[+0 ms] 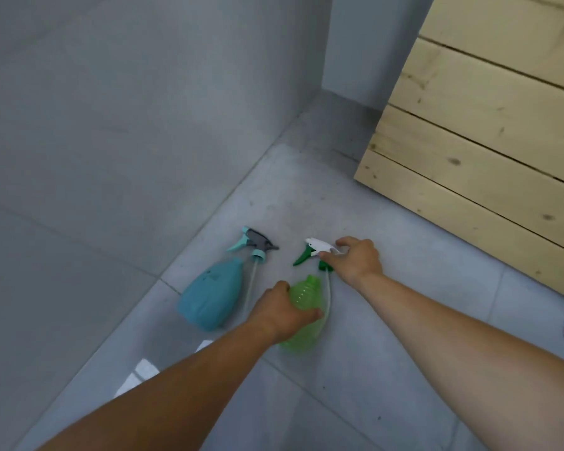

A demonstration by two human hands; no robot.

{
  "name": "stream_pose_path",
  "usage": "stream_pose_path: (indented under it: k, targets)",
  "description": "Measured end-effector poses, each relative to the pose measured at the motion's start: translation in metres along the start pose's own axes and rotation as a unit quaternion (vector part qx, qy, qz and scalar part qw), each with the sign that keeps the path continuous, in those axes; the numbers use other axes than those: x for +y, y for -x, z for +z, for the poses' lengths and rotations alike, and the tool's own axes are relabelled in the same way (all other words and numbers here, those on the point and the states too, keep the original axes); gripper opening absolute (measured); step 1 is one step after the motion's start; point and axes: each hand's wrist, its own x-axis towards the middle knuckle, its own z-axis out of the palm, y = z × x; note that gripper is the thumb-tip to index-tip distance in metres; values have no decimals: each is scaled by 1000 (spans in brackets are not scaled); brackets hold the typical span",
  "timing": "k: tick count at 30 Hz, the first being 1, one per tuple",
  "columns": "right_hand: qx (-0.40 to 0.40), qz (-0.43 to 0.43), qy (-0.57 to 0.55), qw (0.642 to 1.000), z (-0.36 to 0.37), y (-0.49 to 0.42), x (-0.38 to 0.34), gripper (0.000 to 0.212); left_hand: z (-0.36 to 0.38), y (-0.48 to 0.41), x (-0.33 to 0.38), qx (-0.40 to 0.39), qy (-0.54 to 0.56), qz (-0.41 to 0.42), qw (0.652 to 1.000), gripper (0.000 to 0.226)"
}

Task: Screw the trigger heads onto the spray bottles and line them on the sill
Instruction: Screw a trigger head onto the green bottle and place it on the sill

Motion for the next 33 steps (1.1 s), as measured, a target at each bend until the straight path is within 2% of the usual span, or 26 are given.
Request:
stream_pose_path:
  k: [3, 8, 12, 16, 19, 21, 23, 27, 30, 33]
  targets:
    - [5, -5, -10, 1000, 7, -4, -2, 57, 2, -1, -3, 8, 53, -6, 999, 75]
    - [-2, 2, -54, 999, 15, -2, -3, 41, 5, 7, -6, 21, 104, -8, 994, 68]
    - [-13, 28, -150, 988, 11, 4, -2, 42, 6, 14, -9, 24, 130, -4, 991, 54]
    - [-60, 21, -263, 963, -14, 21, -7, 33, 1, 27, -7, 6, 175, 13, 984, 56]
    - [-82, -17, -266, 960, -46, 37, -14, 18, -10, 40, -1, -3, 194, 34, 980, 54]
    - [-76, -40, -264, 961, -77, 53, -22, 11, -21, 58, 10, -8, 196, 54, 979, 63]
    - [-57, -63, -270, 959, -109, 68, -33, 13, -32, 76, 22, -13, 186, 75, 980, 77]
    - [4, -128, -288, 949, -182, 117, -66, 17, -59, 127, 50, -7, 178, 143, 974, 88]
    - [55, -176, -301, 935, -236, 166, -89, 9, -83, 171, 66, -5, 184, 184, 965, 71]
    - [112, -227, -318, 914, -282, 216, -105, 9, -106, 212, 76, -8, 191, 223, 956, 71]
